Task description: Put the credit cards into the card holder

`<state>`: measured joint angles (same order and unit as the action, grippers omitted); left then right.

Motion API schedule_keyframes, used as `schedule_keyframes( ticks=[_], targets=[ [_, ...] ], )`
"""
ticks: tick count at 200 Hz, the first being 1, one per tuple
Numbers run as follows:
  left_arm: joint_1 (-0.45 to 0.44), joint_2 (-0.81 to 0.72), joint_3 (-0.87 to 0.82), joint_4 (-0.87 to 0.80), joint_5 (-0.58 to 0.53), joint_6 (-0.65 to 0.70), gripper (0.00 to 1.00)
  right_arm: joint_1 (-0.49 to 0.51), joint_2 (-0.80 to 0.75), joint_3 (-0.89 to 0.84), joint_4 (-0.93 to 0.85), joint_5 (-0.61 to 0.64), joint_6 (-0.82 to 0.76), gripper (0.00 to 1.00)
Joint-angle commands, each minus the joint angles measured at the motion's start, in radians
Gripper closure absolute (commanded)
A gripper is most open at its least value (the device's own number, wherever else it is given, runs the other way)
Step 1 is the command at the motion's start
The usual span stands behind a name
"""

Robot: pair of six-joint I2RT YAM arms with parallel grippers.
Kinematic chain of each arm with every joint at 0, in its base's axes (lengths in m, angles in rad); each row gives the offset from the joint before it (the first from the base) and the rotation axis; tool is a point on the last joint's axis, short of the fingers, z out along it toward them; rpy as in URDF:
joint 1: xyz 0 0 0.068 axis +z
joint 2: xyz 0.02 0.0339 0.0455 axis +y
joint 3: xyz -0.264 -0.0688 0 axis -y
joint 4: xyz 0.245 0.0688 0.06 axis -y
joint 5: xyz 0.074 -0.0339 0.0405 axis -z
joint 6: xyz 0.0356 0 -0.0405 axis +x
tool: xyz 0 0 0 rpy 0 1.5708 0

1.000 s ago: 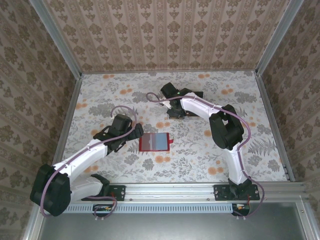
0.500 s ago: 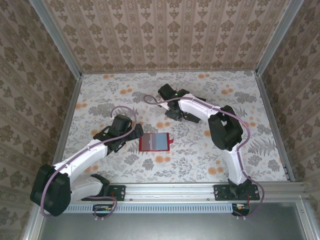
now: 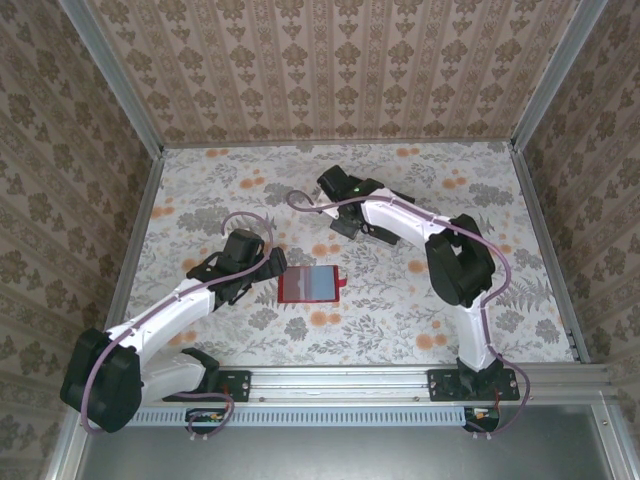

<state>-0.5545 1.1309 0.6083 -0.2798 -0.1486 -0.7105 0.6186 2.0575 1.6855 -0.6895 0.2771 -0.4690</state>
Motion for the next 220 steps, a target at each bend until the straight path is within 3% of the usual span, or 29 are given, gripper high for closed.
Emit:
schedule_keyframes(
  ticks=[1,46,103,126,161,220],
  targets=[
    [0.008,0.001,-0.003,0.005,0.012,0.007,0.00,0.009,-0.065,-0.009,0.009,-0.035,-0.001,1.00],
    [0.008,0.005,-0.002,0.007,0.023,0.004,0.00,0.022,-0.152,0.005,-0.011,-0.133,0.096,1.00],
    [-0.026,0.040,0.011,-0.047,0.027,0.027,0.00,0.070,-0.299,-0.071,0.011,-0.333,0.511,1.00],
    [-0.078,0.040,0.001,-0.074,-0.025,0.032,0.00,0.070,-0.384,-0.229,0.147,-0.448,0.742,1.00],
    [-0.144,0.060,0.007,-0.116,-0.107,0.029,0.00,0.069,-0.468,-0.534,0.512,-0.587,1.071,1.00],
    [-0.213,0.117,0.028,-0.172,-0.224,0.036,0.00,0.072,-0.511,-0.916,1.074,-0.600,1.378,1.00]
  ],
)
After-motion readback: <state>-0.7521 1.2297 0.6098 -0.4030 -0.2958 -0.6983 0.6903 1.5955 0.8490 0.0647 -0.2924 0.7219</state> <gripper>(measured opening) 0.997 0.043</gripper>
